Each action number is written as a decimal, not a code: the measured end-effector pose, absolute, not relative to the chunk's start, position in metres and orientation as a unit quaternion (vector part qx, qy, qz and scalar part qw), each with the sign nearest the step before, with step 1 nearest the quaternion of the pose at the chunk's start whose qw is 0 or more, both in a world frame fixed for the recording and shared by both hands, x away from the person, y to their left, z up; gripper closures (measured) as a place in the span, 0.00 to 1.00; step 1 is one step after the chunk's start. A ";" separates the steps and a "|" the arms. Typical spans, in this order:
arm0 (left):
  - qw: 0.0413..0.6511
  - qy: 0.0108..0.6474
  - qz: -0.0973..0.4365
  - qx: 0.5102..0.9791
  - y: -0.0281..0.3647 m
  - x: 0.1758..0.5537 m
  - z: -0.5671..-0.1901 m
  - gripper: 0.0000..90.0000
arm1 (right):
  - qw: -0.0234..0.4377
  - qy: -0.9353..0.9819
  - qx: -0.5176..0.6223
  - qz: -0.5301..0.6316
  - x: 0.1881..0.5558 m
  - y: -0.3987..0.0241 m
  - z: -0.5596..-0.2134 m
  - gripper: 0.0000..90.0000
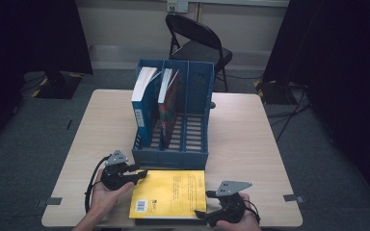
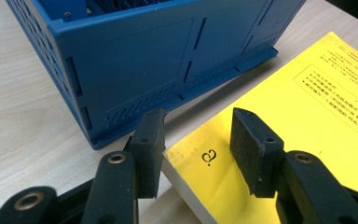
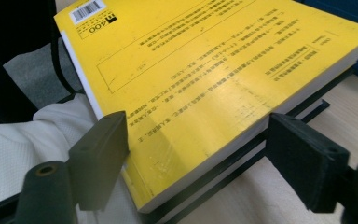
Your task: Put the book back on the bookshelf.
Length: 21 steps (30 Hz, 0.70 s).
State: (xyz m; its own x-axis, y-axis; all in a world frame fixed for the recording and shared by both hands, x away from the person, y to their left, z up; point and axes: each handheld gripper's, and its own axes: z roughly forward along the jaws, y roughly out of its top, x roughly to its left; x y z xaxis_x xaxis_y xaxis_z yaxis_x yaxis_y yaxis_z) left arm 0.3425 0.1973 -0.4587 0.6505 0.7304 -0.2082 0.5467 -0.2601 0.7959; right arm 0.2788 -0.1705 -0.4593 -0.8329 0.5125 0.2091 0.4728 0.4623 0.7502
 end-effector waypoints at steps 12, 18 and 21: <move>0.448 0.418 0.080 0.786 0.200 0.341 -0.458 0.61 | 0.032 0.880 0.249 0.404 0.271 -0.167 -0.466 0.17; 0.433 0.421 0.073 0.794 0.204 0.334 -0.454 0.62 | 0.015 0.866 0.270 0.421 0.277 -0.175 -0.465 0.26; 0.433 0.407 0.069 0.801 0.208 0.328 -0.453 0.62 | 0.010 0.852 0.290 0.436 0.283 -0.182 -0.464 0.35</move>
